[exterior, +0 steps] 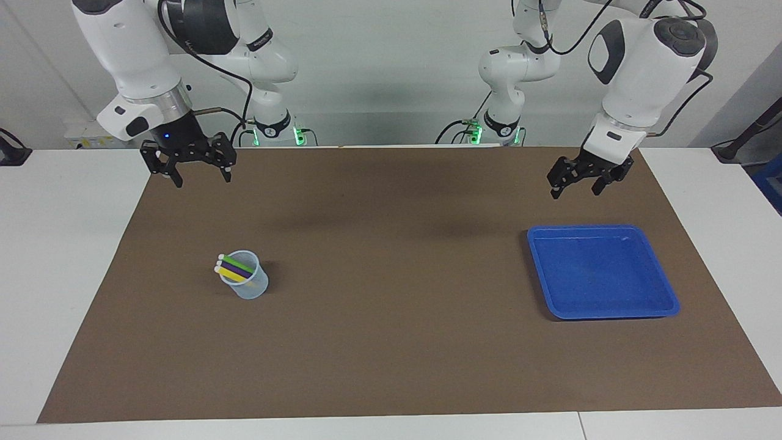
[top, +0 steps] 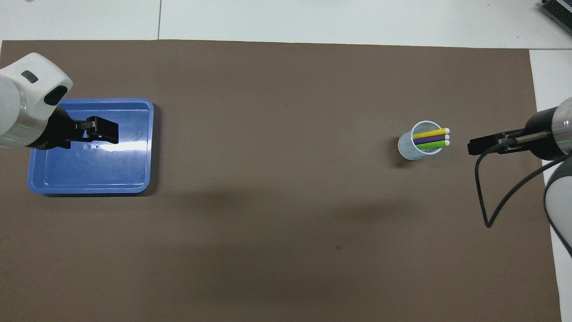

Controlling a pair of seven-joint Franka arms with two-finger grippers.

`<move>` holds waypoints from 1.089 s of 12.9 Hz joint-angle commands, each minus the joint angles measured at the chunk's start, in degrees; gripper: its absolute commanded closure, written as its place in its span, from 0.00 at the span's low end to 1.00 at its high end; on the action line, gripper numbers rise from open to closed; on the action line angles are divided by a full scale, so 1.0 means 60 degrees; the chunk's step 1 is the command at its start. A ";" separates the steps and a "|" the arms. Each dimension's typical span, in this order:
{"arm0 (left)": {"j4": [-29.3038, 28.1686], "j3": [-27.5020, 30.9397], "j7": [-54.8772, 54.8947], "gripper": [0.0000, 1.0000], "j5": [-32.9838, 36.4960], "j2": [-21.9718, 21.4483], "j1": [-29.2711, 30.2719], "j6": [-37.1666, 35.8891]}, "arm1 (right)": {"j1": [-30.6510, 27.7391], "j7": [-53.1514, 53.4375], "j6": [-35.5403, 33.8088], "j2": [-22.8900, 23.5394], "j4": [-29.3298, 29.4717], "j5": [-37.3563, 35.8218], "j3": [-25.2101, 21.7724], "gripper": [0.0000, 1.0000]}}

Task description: Right arm passes pens to left for tray arrangement

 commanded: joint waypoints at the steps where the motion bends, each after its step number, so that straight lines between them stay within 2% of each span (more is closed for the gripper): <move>1: -0.0156 0.0005 0.0151 0.00 0.0190 -0.0176 0.0041 0.0024 | -0.0076 0.0076 0.0167 -0.0210 -0.0282 -0.0082 0.0054 0.00; 4: -0.0142 0.0005 0.0136 0.00 0.0190 -0.0263 -0.0003 -0.0005 | -0.0046 0.0061 -0.0140 -0.0253 -0.0267 -0.0082 0.0069 0.00; 14: -0.0098 -0.0068 0.0092 0.00 0.0190 -0.0440 -0.0076 -0.0093 | -0.0105 0.0061 -0.0155 -0.0254 -0.0253 -0.0053 0.0039 0.00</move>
